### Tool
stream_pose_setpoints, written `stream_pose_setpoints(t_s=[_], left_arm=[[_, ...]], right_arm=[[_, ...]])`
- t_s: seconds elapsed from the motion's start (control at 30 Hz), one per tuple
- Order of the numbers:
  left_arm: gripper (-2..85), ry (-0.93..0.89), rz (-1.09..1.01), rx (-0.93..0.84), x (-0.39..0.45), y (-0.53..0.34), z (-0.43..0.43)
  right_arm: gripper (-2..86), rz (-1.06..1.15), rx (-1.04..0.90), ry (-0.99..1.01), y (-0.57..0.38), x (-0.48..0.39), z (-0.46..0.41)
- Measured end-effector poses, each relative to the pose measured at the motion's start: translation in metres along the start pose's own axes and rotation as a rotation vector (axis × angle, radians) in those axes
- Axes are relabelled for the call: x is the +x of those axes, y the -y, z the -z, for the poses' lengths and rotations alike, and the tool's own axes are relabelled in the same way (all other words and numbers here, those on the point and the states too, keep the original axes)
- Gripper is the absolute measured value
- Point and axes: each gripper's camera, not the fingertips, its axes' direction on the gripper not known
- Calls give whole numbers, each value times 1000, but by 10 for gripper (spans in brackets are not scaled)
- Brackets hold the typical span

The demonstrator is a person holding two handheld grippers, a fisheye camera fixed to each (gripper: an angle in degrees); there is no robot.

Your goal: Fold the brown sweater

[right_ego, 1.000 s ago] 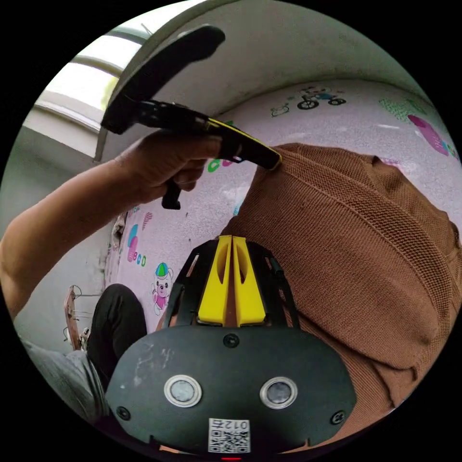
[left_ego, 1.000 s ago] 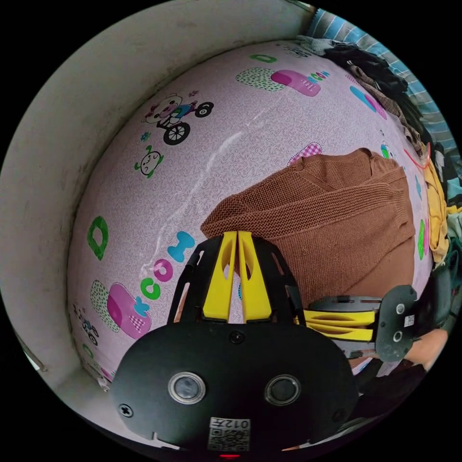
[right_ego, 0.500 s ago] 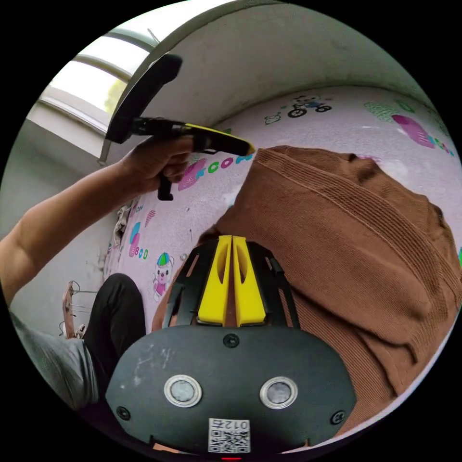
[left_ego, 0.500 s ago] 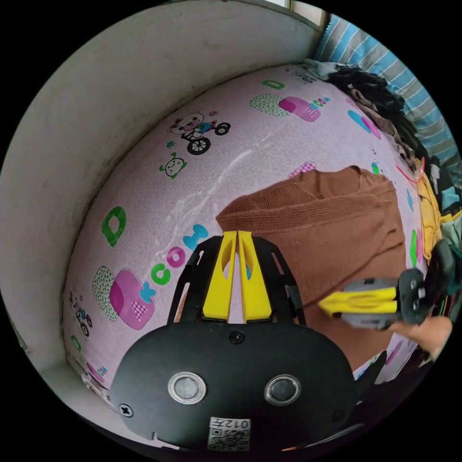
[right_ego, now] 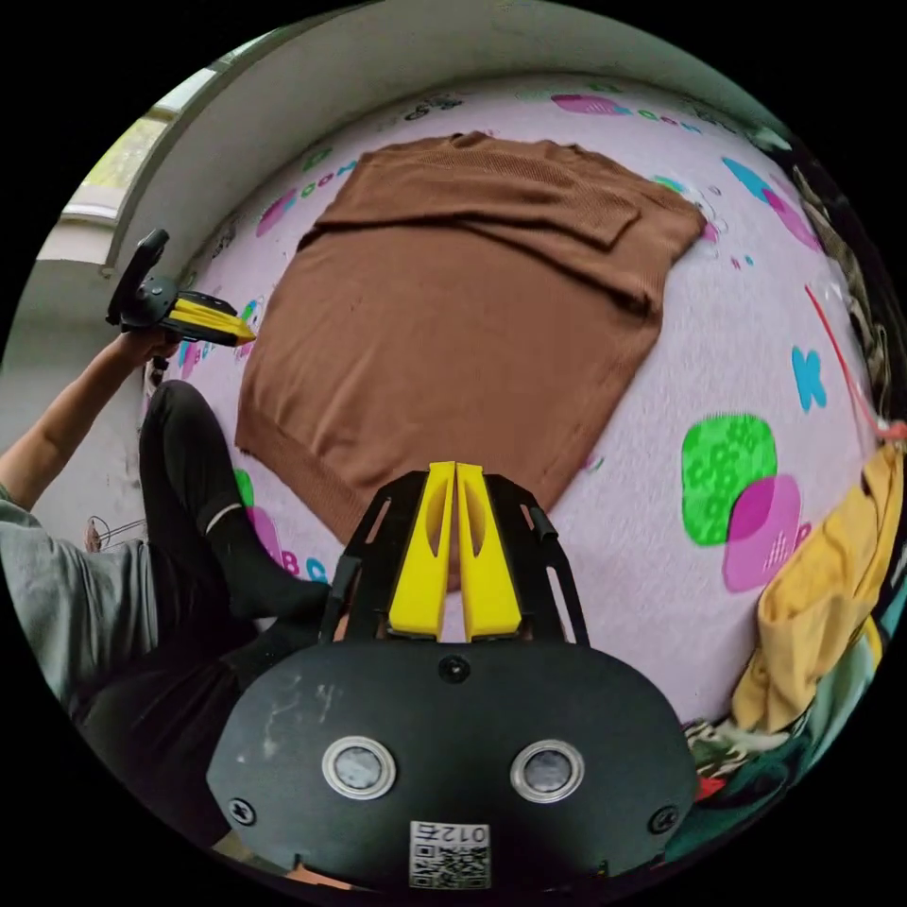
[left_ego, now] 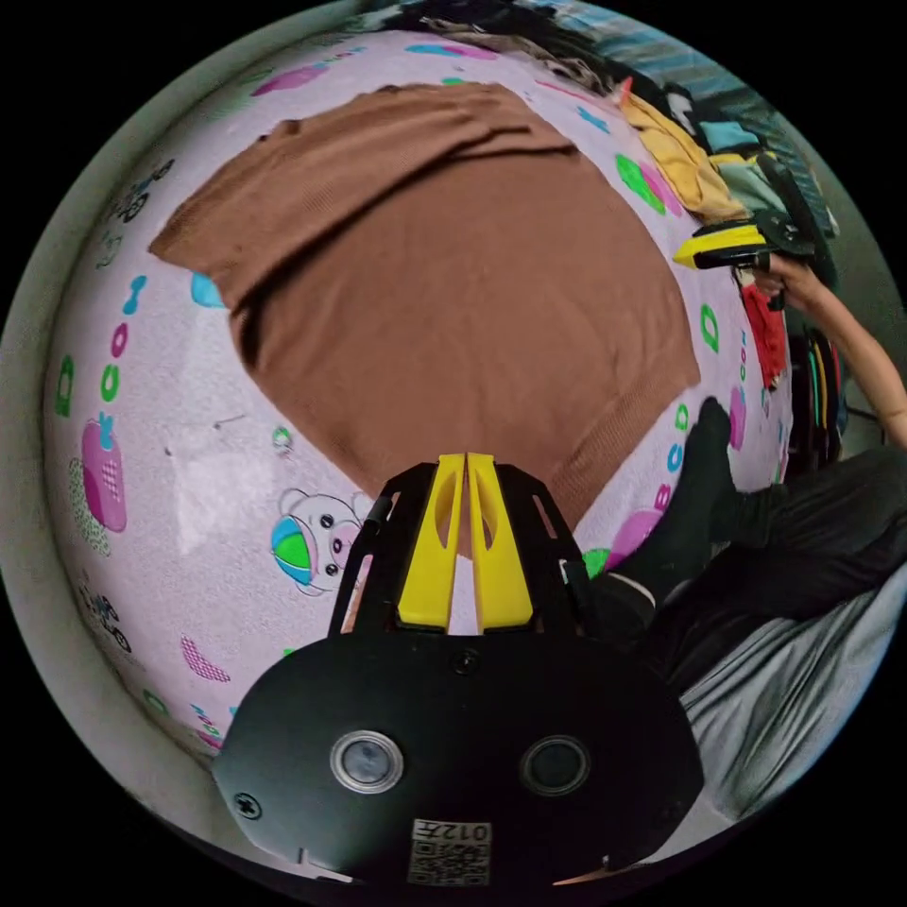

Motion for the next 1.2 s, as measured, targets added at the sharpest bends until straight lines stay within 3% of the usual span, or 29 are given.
stream_pose_setpoints(t_s=[0.23, 0.37, 0.63, 0.83, 1.0, 1.2], left_arm=[[7, -3, 19, -126, 8, -18, -51], [6, -6, 89, -72, 3, -31, -56], [9, 0, 175, -49, -9, -53, -56], [21, -236, 386, -45, -22, -89, -54], [35, -170, 445, -174, -20, -105, -81], [49, -266, 492, -187, -31, -115, -95]], right_arm=[[-9, -56, -75, -56, -43, -22, -36], [-10, -6, -100, -134, -67, -26, -47], [-9, -23, -83, -94, -100, -8, -43], [-2, -205, -12, 128, -155, 24, -33], [44, -312, -7, 255, -204, 57, -36], [52, -348, -6, 346, -240, 82, -39]])
